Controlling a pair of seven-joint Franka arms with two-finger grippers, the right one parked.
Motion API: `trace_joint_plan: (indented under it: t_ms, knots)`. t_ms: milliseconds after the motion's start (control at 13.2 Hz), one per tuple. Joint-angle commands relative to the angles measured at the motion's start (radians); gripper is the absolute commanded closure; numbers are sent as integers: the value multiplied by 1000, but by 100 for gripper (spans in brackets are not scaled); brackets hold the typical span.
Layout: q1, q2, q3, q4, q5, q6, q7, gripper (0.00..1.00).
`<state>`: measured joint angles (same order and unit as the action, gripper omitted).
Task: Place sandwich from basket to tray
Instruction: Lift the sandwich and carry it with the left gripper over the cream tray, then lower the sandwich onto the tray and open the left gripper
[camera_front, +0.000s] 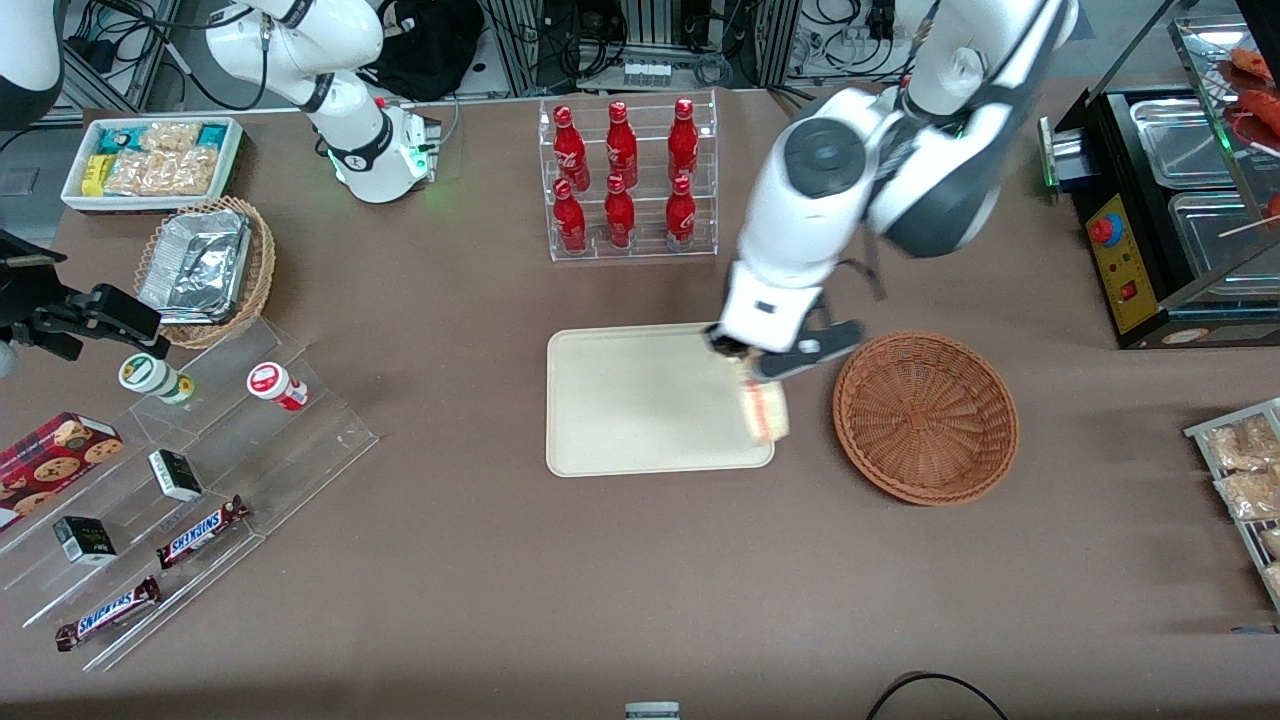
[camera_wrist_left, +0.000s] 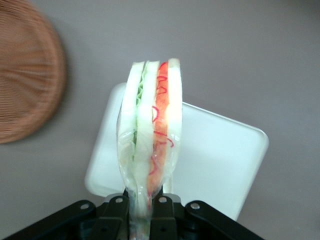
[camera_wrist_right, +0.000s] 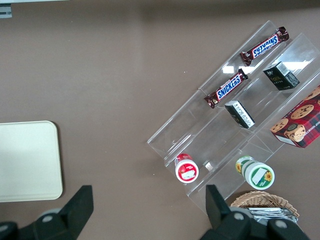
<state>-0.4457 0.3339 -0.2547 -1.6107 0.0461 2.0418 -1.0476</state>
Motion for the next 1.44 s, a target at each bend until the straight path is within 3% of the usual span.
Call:
trace_joint_plan:
  t_ms: [0,303,1059,1210,1361]
  knots:
    - [-77,126,6,66,20,66,4,89]
    - [-139,305,6,158,29,107,102,86]
    - [-191,395,17,161,37,92,130,84]
    - [-189,399,17,156,98,89,123,84]
    - [-185,401,17,155,106,78,121,84]
